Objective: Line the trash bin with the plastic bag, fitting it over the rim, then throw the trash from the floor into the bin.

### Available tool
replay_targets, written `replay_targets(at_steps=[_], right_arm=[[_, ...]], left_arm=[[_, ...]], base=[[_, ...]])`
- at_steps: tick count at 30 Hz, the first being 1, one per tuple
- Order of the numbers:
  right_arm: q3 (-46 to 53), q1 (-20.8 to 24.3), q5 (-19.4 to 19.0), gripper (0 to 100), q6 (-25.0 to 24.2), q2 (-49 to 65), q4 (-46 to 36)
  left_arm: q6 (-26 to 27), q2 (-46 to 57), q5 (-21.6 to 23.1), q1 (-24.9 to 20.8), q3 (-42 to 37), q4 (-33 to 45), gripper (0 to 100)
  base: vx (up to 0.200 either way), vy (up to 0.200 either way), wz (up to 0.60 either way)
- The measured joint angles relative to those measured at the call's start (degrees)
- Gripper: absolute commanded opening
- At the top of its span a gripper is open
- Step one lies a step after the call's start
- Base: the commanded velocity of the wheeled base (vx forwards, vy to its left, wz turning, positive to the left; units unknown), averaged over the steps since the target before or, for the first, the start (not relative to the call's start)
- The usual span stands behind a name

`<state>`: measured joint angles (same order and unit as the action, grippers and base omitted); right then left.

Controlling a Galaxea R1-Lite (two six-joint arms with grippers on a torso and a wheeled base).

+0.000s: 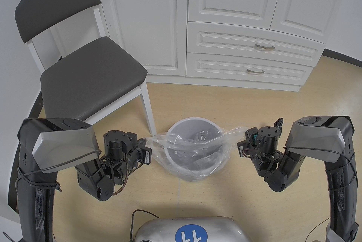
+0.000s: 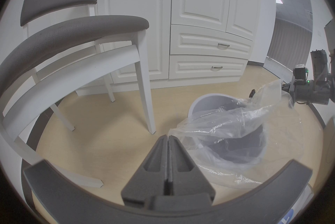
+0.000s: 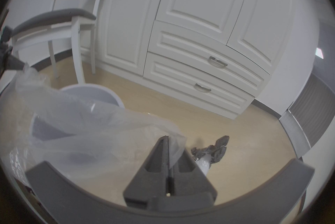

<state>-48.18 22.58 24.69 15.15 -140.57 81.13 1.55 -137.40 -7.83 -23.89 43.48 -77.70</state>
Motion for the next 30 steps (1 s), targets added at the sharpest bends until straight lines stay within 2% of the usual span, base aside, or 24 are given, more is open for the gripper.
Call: replay_targets(at_steps=[16, 24, 30], right_arm=[[2.65, -1.5, -0.02, 0, 3.23, -1.24, -0.5], [-3.23, -2.84, 0.05, 0, 3.24, -6.23, 0.11], [-6.01, -2.82, 0.16, 0, 3.01, -8.66, 3.56]], left_arm=[[0.09, -2.4, 0.02, -1.05, -0.35, -0.09, 0], [-0.35, -4.85, -0.09, -1.76, 1.72, -0.66, 0], [-2.83, -6.14, -0.77, -1.82, 4.61, -0.88, 0]], base=[[0.0, 0.0, 0.0], [0.0, 0.0, 0.0], [0.0, 0.0, 0.0]])
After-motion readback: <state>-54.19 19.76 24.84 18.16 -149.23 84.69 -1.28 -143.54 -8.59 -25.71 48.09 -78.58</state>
